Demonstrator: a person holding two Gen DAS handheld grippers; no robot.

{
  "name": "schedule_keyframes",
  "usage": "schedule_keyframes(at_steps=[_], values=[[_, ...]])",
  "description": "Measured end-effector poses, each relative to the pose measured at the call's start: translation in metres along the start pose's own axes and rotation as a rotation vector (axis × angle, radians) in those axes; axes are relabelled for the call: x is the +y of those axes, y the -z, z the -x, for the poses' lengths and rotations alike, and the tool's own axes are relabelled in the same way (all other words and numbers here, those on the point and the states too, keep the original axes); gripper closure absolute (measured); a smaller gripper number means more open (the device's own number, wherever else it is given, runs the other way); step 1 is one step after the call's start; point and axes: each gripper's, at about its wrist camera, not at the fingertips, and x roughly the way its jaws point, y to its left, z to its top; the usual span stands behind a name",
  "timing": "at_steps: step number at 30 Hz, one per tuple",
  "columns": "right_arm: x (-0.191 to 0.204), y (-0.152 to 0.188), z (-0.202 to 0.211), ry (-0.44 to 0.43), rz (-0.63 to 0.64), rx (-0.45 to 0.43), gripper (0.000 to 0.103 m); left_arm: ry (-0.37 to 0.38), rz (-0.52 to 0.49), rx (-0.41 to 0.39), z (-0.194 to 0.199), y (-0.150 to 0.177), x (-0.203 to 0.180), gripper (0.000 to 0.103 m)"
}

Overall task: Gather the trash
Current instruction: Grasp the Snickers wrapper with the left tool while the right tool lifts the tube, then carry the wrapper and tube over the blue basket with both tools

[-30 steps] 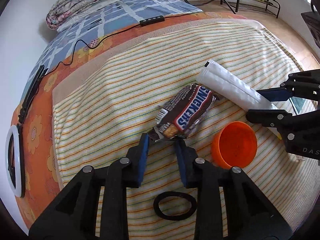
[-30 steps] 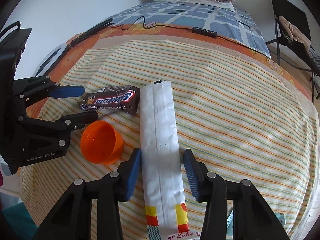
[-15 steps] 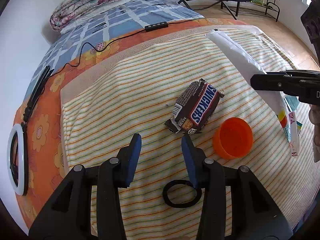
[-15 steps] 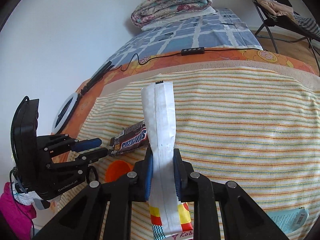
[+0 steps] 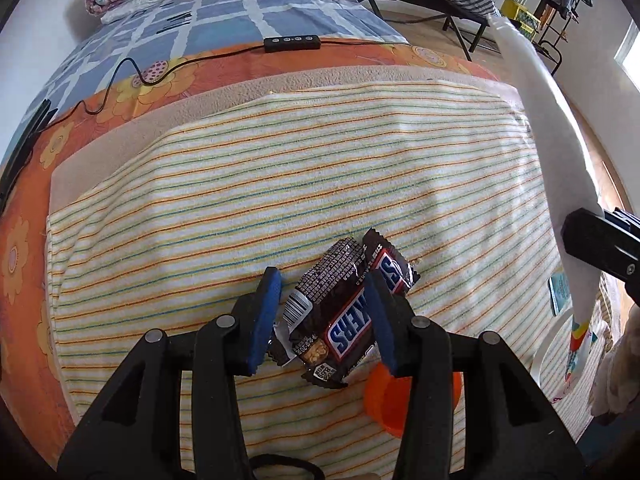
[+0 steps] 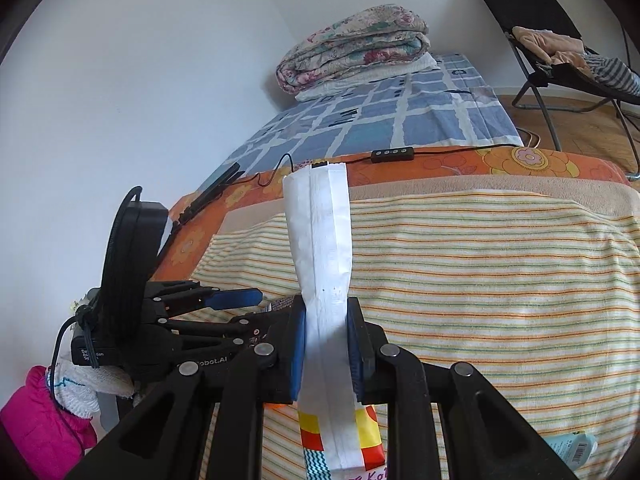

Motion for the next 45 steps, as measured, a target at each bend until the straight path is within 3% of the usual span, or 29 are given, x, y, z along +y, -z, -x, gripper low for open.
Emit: schedule_keyframes(at_steps=[2,3,6,12,18,33,45], values=[[-0.002,0.001,0.006,0.002,0.000,-0.012,0.085,0.003,-0.006,-0.003,-0.001,-0.001,-0.003,0.062],[-0.005,0.001,0.011,-0.005,-0.007,-0.027,0.085,0.012,-0.007,0.000,-0.001,-0.001,-0.005,0.073],[-0.014,0.003,0.029,0.019,-0.011,-0.071,0.085,0.014,-0.023,0.004,-0.001,0.002,-0.011,0.093],[-0.036,0.015,0.041,0.141,-0.007,-0.033,0.086,-0.016,-0.038,-0.015,0.004,0.008,-0.022,0.102],[-0.046,0.023,0.043,0.182,0.002,-0.030,0.086,-0.029,-0.008,-0.057,0.019,0.009,-0.018,0.103],[-0.004,0.002,0.083,0.095,0.012,-0.168,0.086,-0.043,0.011,-0.146,0.090,0.023,-0.016,0.103],[0.038,0.027,0.138,0.094,0.013,-0.106,0.086,-0.024,-0.017,-0.220,0.183,0.071,-0.043,0.103]])
